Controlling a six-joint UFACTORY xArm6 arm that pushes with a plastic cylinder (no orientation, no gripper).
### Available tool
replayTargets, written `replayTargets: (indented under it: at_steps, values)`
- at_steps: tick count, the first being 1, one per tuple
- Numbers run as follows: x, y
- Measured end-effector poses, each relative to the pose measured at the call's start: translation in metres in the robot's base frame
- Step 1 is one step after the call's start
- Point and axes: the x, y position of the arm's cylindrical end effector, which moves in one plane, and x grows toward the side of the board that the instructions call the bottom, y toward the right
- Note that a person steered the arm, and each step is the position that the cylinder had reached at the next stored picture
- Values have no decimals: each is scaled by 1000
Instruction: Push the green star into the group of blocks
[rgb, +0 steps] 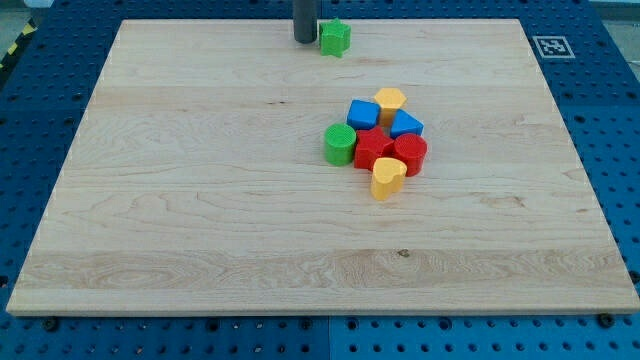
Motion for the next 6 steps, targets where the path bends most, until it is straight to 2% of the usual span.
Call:
replayTargets:
  at_steps: [1, 4, 6]
  values:
    - [-5, 55]
    - [-4, 90]
    - [12, 90]
